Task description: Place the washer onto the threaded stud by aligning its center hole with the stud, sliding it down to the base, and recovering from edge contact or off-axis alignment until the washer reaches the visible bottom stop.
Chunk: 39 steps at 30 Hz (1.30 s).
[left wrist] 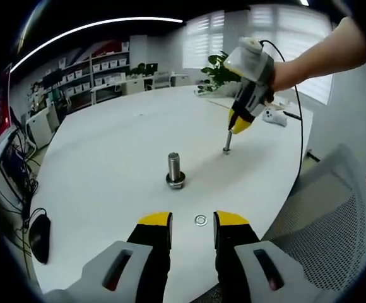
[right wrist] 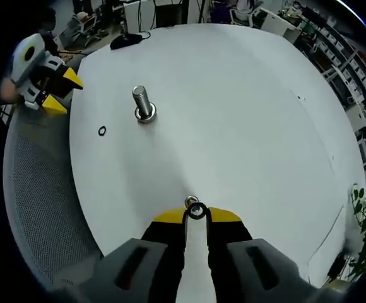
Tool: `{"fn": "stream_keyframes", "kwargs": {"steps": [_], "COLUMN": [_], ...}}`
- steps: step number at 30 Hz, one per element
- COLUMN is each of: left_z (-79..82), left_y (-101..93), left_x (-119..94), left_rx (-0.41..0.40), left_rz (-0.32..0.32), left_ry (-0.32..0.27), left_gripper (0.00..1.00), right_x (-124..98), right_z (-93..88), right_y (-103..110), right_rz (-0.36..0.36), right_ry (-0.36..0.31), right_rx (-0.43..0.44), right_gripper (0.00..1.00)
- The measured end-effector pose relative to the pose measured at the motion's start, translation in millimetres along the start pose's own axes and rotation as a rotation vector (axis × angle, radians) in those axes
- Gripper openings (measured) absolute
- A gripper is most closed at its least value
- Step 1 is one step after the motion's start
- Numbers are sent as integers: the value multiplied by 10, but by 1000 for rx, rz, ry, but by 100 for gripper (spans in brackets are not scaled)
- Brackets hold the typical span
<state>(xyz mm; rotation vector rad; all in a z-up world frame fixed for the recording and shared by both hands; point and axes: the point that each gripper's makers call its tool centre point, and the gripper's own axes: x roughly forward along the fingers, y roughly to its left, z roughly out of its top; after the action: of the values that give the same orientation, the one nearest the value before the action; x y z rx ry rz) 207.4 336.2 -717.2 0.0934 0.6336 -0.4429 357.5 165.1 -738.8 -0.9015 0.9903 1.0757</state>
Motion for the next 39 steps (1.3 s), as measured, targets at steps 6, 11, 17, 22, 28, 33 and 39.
{"fn": "stream_keyframes", "kwargs": {"steps": [6, 11, 17, 22, 28, 33, 39], "left_z": [-3, -8, -23, -30, -32, -41, -45], "left_y": [-4, -11, -4, -1, -2, -9, -3], "left_x": [-3, -4, -4, 0, 0, 8, 9], "left_rx": [0, 1, 1, 0, 0, -1, -2], "left_rz": [0, -2, 0, 1, 0, -4, -3], "left_ry": [3, 4, 8, 11, 13, 17, 20], "left_gripper": [24, 24, 24, 24, 24, 24, 24], "right_x": [21, 72, 140, 217, 301, 348, 420], "right_z": [4, -9, -35, -65, -116, -137, -164], "right_y": [22, 29, 42, 41, 51, 52, 68], "right_rz": [9, 17, 30, 42, 57, 62, 65], "right_ry": [1, 11, 27, 44, 74, 82, 93], "right_rx": [3, 2, 1, -4, -23, -27, -25], "right_gripper": [14, 14, 14, 14, 14, 14, 14]}}
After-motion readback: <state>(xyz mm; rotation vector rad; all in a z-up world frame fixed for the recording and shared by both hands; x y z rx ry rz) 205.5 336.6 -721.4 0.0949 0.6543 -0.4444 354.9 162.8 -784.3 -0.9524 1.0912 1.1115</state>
